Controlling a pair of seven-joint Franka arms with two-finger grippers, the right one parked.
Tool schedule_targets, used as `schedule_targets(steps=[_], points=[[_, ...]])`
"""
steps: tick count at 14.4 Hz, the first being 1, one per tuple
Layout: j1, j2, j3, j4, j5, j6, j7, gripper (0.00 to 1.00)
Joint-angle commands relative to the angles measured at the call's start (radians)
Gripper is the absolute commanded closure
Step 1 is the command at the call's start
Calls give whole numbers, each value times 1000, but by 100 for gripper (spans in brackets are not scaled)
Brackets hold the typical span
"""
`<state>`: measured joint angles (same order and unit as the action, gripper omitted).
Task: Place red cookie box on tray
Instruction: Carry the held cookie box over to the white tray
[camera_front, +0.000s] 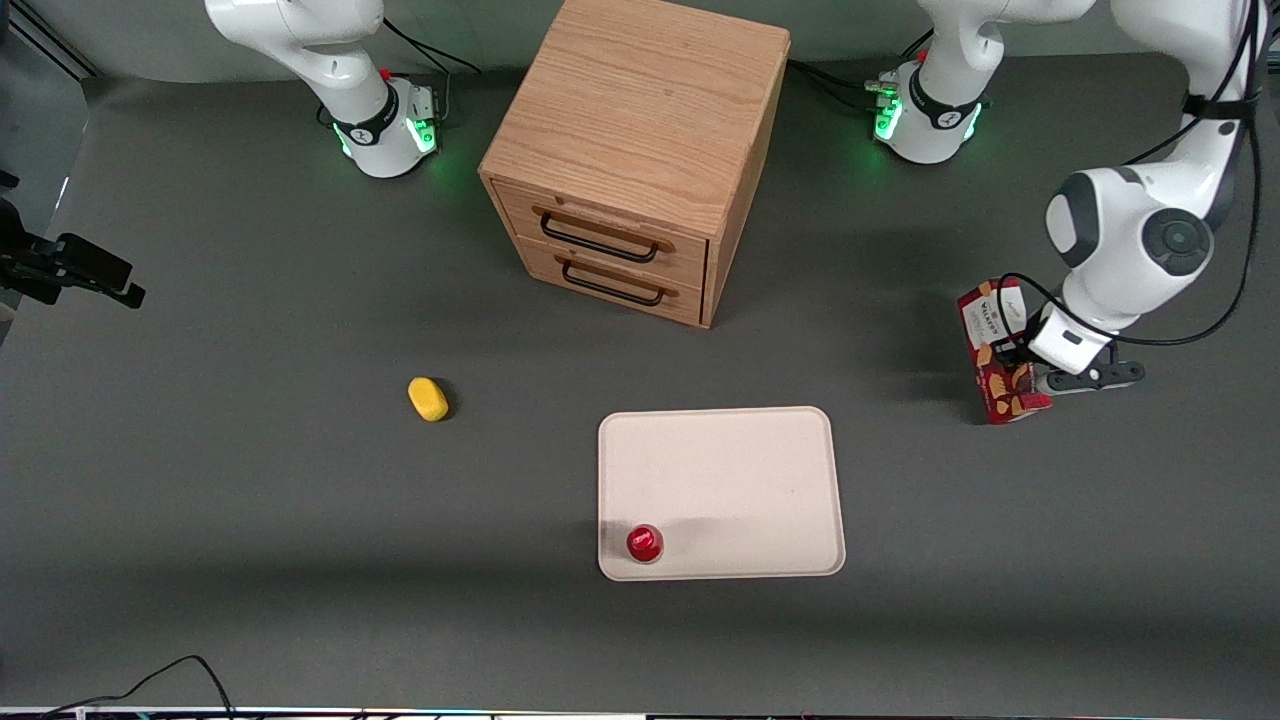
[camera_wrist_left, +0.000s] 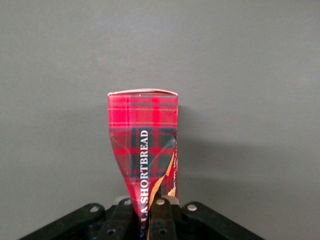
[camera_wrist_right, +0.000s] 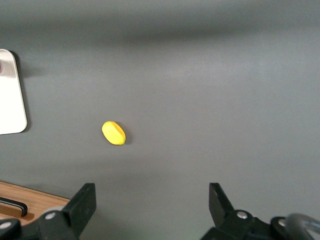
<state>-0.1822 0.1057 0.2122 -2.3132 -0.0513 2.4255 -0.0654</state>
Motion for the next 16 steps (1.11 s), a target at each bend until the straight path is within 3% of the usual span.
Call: schedule_targets(steps=[1, 4, 8, 13, 16], points=[[-20, -5, -43, 223, -7, -283, -133, 100], [-34, 37, -138, 421, -1, -434, -347, 100], [-78, 190, -246, 656, 8, -513, -698, 100], [-157, 486, -283, 921, 85, -458, -913, 100], [-161, 575, -289, 927, 116, -263, -913, 100]])
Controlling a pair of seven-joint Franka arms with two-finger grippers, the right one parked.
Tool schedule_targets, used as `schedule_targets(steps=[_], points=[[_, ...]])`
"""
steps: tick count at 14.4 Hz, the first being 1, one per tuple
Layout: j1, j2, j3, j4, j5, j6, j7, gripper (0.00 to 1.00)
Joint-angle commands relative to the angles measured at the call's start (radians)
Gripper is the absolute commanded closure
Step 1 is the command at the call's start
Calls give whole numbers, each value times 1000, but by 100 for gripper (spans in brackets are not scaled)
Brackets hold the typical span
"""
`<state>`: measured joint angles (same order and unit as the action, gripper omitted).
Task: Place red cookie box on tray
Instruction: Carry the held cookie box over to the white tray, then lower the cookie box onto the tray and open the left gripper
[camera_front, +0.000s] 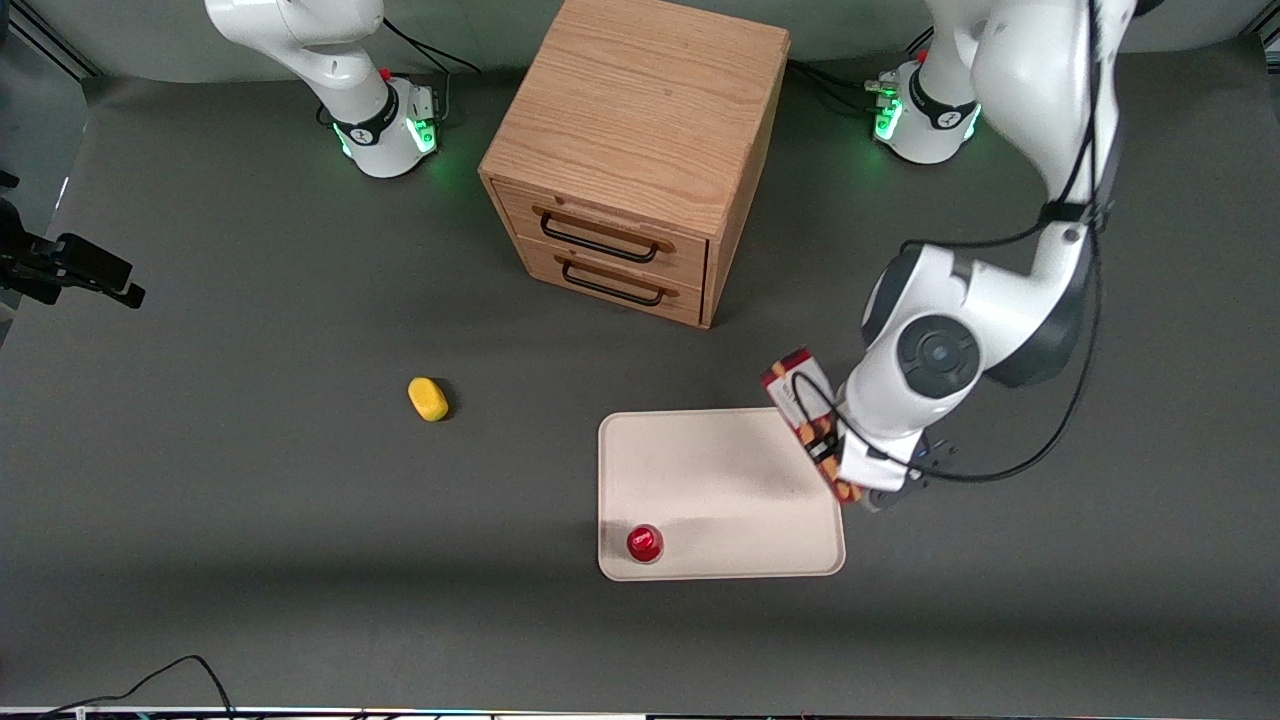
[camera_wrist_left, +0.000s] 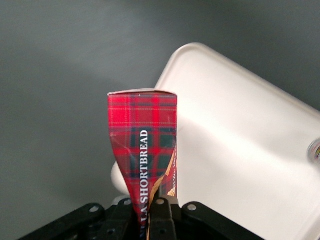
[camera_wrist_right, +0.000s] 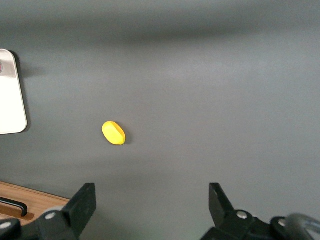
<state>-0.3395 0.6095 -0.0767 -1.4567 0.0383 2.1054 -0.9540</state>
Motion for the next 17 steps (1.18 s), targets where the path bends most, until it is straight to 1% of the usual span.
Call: schedule_targets(steps=[1, 3, 5, 8, 13, 14, 15, 16, 17], points=[[-3, 91, -12, 70, 31, 89, -13, 100], [0, 118, -24, 68, 87, 131, -8, 100], [1, 139, -32, 68, 115, 157, -6, 100], [1, 167, -54, 67, 210, 183, -8, 100], [7, 188, -58, 36, 221, 258, -6, 100], [7, 190, -58, 35, 221, 261, -6, 98], [7, 191, -58, 32, 221, 265, -6, 58], [8, 190, -58, 32, 219, 263, -6, 23], [8, 190, -58, 33, 219, 257, -5, 0]])
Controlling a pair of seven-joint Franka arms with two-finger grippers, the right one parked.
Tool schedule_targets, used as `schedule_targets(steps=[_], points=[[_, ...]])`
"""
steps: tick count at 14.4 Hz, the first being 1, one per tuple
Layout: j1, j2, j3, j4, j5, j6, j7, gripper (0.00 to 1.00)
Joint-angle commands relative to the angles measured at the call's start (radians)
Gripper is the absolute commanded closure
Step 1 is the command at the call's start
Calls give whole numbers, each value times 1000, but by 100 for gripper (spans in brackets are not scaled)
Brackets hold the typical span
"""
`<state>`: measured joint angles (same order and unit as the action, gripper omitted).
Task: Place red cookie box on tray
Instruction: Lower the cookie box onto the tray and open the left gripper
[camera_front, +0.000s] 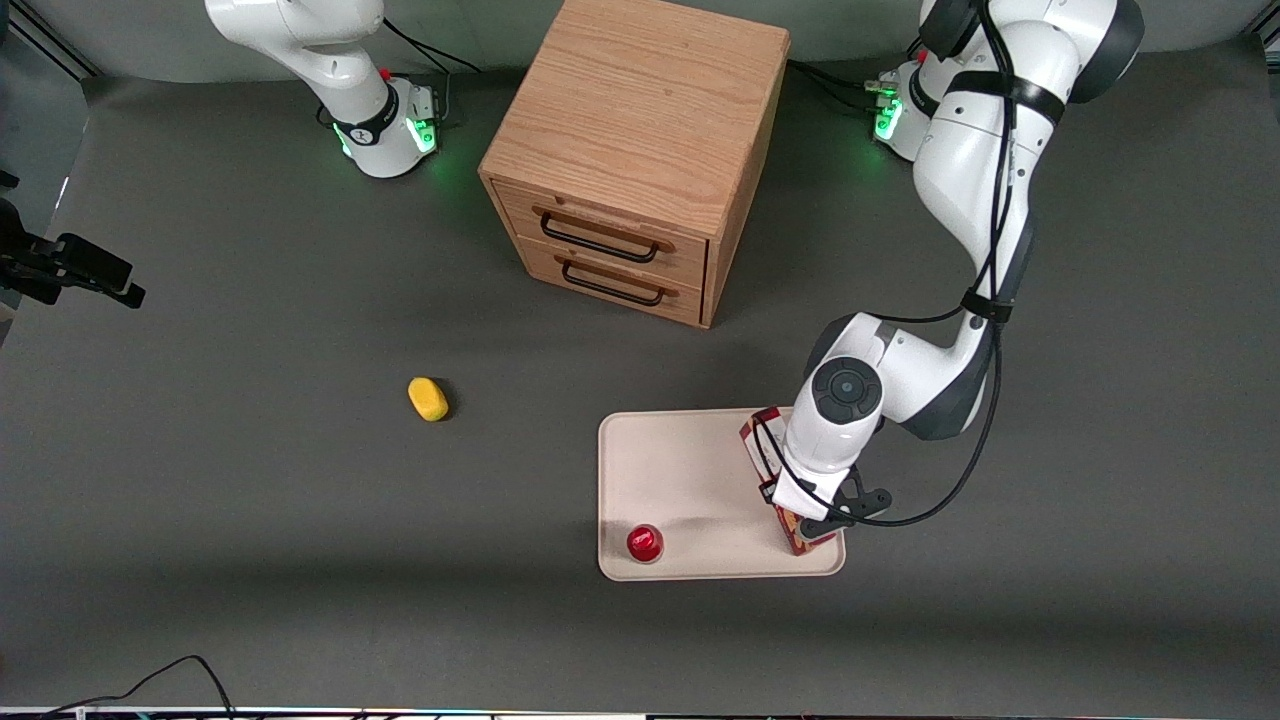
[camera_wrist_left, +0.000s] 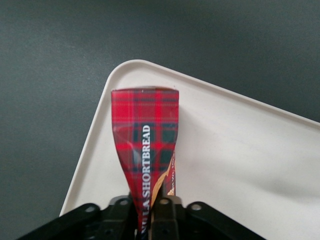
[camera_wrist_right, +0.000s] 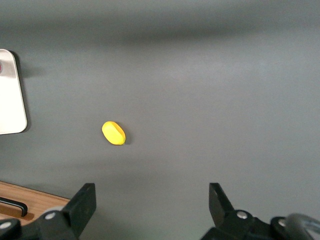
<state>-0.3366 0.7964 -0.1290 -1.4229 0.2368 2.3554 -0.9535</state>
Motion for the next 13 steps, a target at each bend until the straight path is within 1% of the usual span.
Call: schedule_targets(steps=[1, 3, 5, 6, 8, 9, 11, 12, 13], points=[[5, 0, -6, 1, 21, 4, 1, 0], [7, -12, -6, 7, 9, -24, -2, 0], [7, -29, -11, 36, 1, -129, 1, 0], [8, -43, -38, 88, -37, -250, 7, 0], [10, -63, -44, 165, -80, -419, 24, 0], [14, -83, -44, 195, -115, -492, 50, 0], [62, -158, -38, 206, -218, -608, 141, 0], [82, -196, -35, 199, -238, -658, 201, 0], [96, -232, -32, 187, -240, -712, 261, 0]])
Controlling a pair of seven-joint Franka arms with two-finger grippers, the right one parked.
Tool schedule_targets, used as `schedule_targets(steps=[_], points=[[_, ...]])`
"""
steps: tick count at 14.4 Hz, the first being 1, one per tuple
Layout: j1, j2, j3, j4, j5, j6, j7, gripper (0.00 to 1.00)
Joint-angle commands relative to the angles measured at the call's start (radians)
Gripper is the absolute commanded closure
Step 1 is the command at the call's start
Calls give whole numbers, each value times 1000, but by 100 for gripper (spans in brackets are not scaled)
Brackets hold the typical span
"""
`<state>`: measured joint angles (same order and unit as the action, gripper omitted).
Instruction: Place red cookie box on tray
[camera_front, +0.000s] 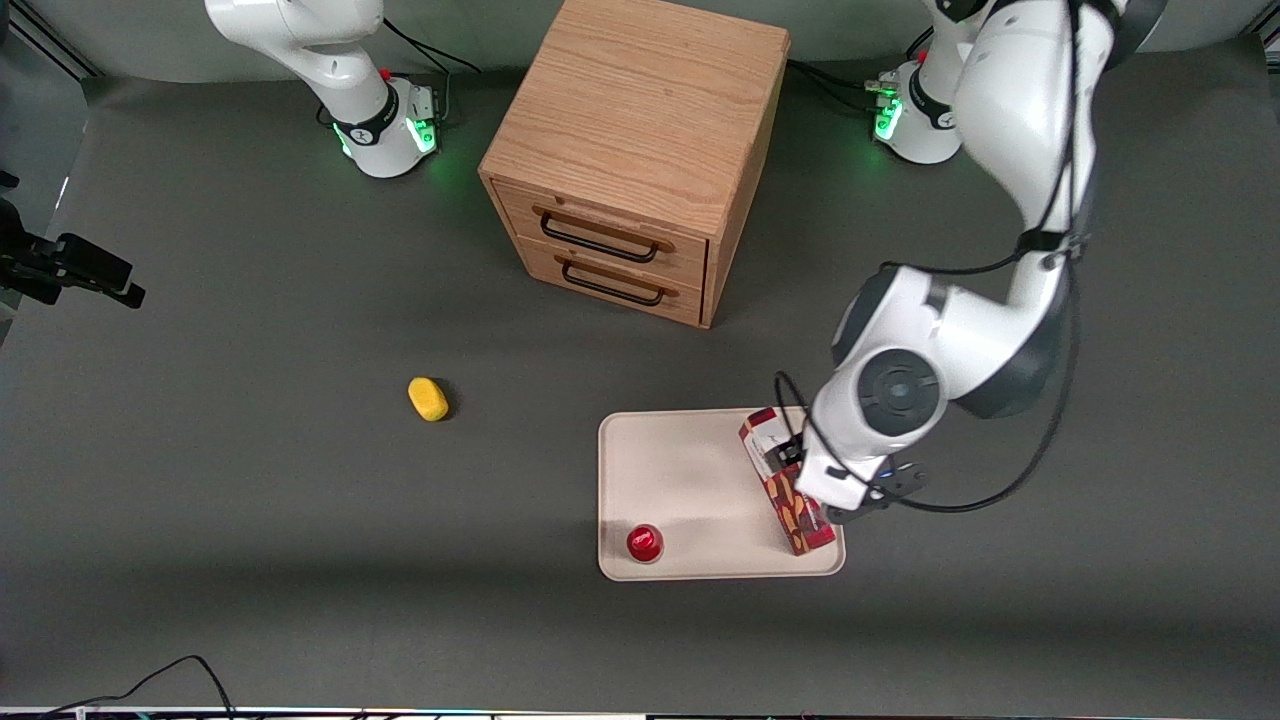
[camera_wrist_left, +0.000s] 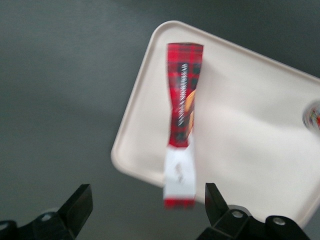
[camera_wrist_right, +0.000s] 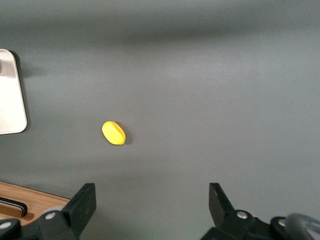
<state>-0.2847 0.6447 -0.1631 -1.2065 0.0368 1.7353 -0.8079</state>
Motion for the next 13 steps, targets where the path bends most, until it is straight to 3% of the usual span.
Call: schedule_targets(steps=[1, 5, 10, 13], points=[[73, -111, 4, -42, -40, -140, 181, 0], [154, -330, 43, -298, -40, -111, 379, 0], [151, -630, 216, -669, -38, 16, 688, 0], [153, -775, 241, -729, 17, -12, 722, 0]])
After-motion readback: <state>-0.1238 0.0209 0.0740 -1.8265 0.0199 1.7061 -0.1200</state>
